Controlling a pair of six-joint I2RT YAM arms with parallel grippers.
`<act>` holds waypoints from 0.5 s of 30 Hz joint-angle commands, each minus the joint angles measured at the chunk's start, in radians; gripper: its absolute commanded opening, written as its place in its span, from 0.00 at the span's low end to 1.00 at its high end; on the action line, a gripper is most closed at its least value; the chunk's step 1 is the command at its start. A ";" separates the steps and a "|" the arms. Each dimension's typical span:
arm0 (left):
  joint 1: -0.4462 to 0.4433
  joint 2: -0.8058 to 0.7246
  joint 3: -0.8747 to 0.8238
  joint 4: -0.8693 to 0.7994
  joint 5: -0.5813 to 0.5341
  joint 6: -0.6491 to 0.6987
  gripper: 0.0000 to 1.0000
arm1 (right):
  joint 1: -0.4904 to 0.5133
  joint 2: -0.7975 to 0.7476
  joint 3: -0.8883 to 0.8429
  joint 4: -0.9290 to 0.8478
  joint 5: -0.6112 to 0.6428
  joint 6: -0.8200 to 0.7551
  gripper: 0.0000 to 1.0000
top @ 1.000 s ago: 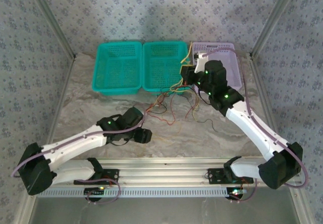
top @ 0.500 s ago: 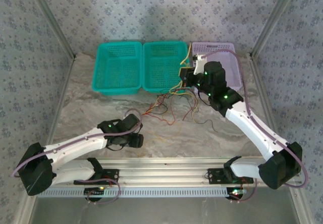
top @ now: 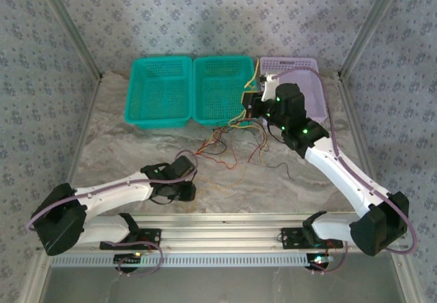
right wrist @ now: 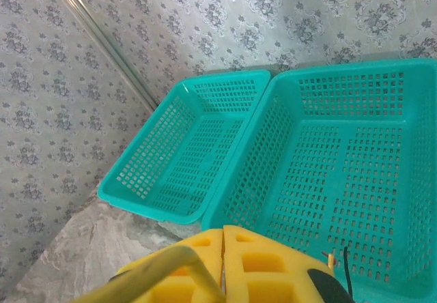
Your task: Untangle the cables
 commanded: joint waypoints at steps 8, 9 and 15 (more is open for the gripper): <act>0.059 -0.154 0.330 -0.236 -0.019 0.072 0.00 | 0.003 -0.037 -0.062 0.026 0.025 0.025 0.00; 0.069 -0.163 0.399 -0.281 -0.034 0.087 0.00 | 0.001 -0.039 -0.074 0.028 0.033 0.032 0.00; 0.135 -0.161 0.812 -0.470 -0.120 0.202 0.00 | -0.016 -0.067 -0.156 0.057 0.064 0.067 0.00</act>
